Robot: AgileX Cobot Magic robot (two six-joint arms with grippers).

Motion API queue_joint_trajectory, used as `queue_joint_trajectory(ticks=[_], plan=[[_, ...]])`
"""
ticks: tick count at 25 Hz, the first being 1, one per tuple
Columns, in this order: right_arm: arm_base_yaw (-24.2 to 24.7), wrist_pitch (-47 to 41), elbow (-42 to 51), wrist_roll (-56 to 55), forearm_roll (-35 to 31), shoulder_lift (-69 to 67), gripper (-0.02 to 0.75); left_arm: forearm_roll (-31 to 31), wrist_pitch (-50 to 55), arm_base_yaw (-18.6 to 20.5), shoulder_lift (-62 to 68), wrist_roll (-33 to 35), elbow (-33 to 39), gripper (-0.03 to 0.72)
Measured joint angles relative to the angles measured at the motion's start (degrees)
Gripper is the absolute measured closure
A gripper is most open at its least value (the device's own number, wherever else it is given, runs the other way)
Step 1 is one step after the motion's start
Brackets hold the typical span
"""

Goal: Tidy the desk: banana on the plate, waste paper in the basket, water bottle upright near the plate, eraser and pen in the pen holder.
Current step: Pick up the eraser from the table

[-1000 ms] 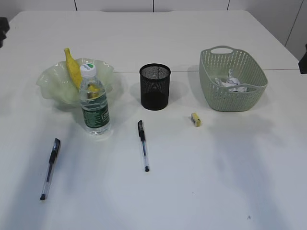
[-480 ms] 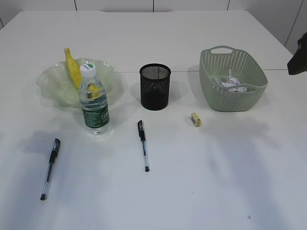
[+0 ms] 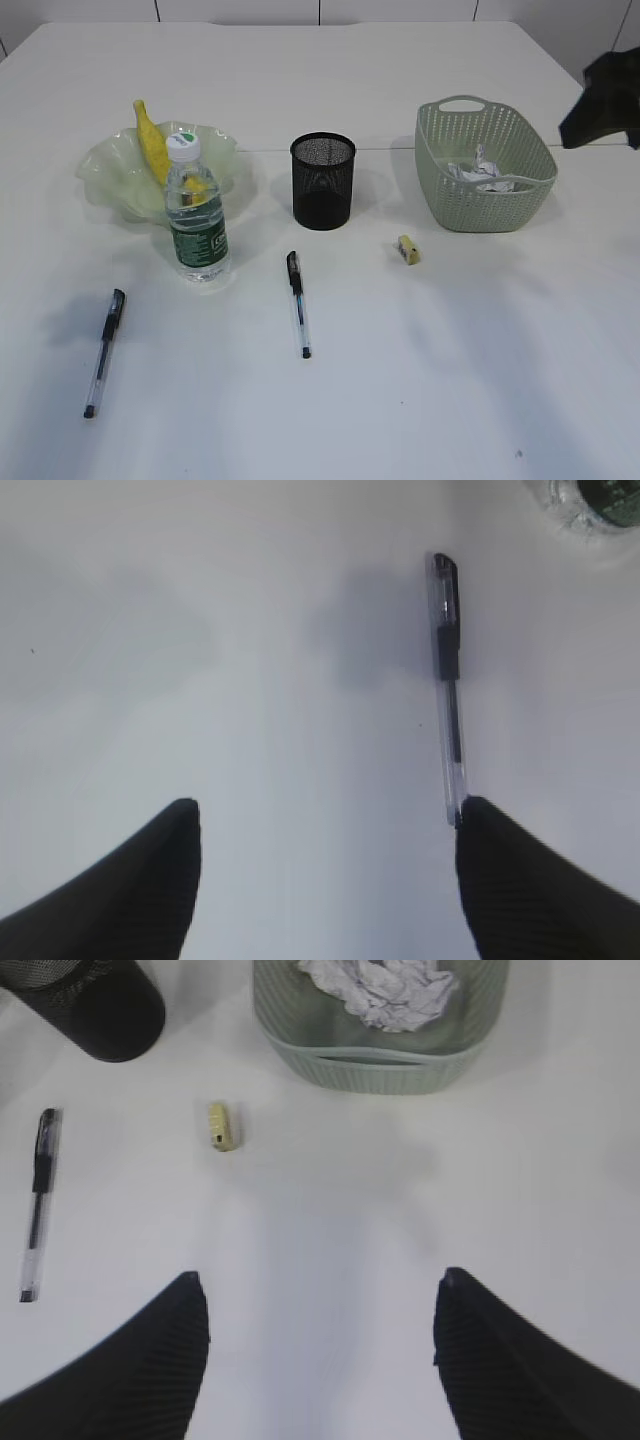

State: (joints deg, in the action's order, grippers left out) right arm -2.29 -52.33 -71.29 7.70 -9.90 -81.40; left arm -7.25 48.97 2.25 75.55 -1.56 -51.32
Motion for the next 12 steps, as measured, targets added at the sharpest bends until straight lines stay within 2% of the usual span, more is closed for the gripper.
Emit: queue_joint_trajectory(ticks=[6, 12], plan=[[-9.4, -2.8, -10.5, -2.4, 4.3, -9.2, 0.216, 0.0, 0.6, 0.0, 0.0, 0.0, -3.6, 0.130], [-14.8, -8.0, -23.3, -5.1, 6.3, -22.6, 0.216, 0.0, 2.1, 0.0, 0.0, 0.0, -3.7, 0.134]])
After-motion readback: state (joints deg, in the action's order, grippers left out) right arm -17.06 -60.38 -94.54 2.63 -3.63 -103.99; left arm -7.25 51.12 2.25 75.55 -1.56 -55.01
